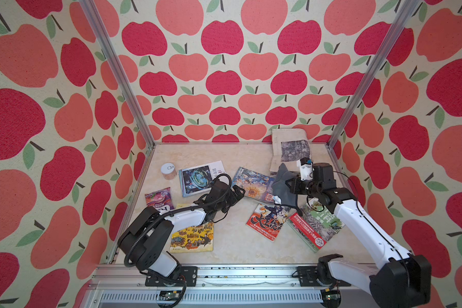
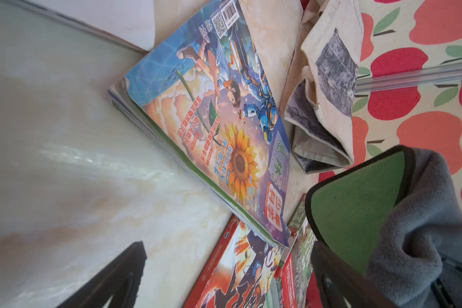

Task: Wipe the cover of the book
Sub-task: Adjust the book at the center of the board, then pick up the book from the center of the board.

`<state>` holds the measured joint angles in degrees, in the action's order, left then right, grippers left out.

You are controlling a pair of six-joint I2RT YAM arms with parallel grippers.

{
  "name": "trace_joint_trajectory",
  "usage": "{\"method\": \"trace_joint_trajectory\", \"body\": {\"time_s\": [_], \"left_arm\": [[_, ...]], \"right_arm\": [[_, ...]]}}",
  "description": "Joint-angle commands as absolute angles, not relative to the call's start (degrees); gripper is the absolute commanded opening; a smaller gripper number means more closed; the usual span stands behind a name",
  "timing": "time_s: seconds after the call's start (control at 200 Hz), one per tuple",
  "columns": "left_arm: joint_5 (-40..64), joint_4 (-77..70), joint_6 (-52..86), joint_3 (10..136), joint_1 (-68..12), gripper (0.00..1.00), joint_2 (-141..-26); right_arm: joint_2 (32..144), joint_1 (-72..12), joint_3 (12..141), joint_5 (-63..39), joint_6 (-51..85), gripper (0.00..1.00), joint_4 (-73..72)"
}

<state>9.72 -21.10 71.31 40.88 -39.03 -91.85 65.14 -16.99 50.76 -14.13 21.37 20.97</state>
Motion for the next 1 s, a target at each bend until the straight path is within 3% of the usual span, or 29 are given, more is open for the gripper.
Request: {"method": "trace_joint_trajectory", "body": {"time_s": [0.0, 0.145, 0.305, 0.525, 0.801, 0.996], "left_arm": [[12.65, -33.95, 83.72, 45.43, -39.92, 0.99, -98.49], [8.07, -39.52, 90.63, 47.77, -41.79, 0.99, -105.48], [5.73, -35.22, 95.37, 51.92, -43.44, 1.0, -109.6], [1.67, -34.25, 100.89, 52.63, -46.27, 0.92, -112.91], [-2.74, -37.97, 98.98, 53.26, -47.81, 0.9, -117.89], [-0.03, -45.22, 91.75, 53.2, -45.45, 0.6, -122.04]], "right_arm": [[63.52, -15.97, 49.1, -15.85, 22.85, 0.0, 21.62], [61.81, -15.04, 48.65, -16.61, 23.15, 0.0, 22.21], [60.05, -14.55, 47.94, -16.49, 22.86, 0.0, 22.84], [59.24, -13.81, 46.34, -17.15, 23.34, 0.0, 22.17], [59.74, -13.62, 46.16, -18.25, 24.05, 0.0, 21.12], [59.03, -13.62, 46.31, -18.66, 24.05, 0.0, 21.78]]}}
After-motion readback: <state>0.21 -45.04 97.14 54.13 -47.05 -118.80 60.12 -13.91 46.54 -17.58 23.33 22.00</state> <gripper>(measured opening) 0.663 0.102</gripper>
